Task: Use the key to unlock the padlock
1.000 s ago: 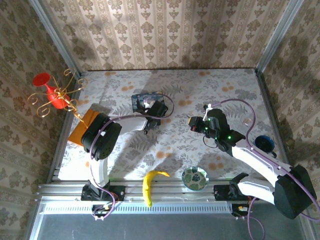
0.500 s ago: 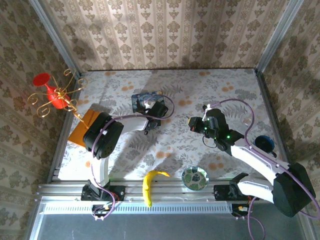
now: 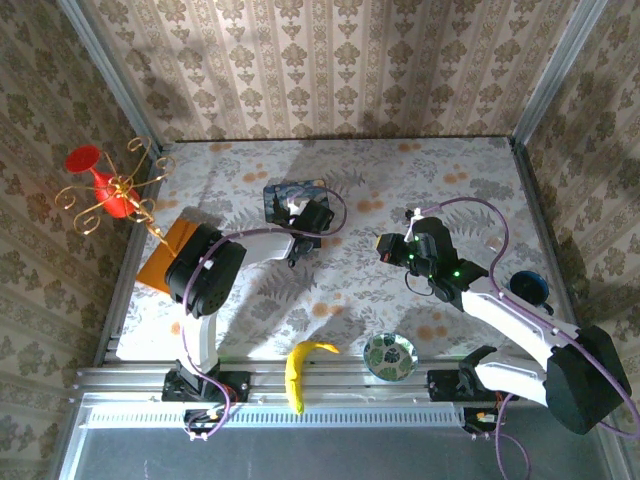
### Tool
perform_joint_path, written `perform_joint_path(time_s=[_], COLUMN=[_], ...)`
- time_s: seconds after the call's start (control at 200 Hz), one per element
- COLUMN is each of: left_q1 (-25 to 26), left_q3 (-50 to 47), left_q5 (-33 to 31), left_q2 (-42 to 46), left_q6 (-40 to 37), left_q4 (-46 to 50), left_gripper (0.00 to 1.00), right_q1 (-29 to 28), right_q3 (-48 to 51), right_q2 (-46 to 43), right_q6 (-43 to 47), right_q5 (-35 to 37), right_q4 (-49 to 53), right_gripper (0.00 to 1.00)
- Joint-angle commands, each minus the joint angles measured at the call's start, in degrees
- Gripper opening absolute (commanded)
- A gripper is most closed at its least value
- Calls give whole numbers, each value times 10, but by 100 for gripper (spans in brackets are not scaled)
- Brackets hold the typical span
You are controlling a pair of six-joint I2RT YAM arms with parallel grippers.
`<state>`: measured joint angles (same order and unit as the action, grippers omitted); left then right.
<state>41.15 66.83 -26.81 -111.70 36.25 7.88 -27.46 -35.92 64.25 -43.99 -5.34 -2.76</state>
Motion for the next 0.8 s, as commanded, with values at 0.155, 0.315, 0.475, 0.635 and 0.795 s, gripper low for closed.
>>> perform_joint_path(time_s=[0.155,0.315,0.475,0.635,0.795], left_q1=[-4,-5,-6,-6,-5], left_q3=[-9,-10,-11,-12,-14], left_q5=[8,8,8,9,13], left_q2=[-6,-13,-10,-8,-8], left_q6=[7,11,8,7,7], left_q4=[-5,-2,-7,-8,-13], left_gripper=[43,48,49,52,51], right_q1=[3,3,3,3,3], right_q3=[1,6,10,14,16], right_q2=[-4,-7,-14,-18,-18], right_q6=[-11,-12,-12,-14,-15], right_q5=[-1,0,1,3,3], right_q4=[-12,-15,-14,-16,-16], right_gripper=[0,0,0,0,0])
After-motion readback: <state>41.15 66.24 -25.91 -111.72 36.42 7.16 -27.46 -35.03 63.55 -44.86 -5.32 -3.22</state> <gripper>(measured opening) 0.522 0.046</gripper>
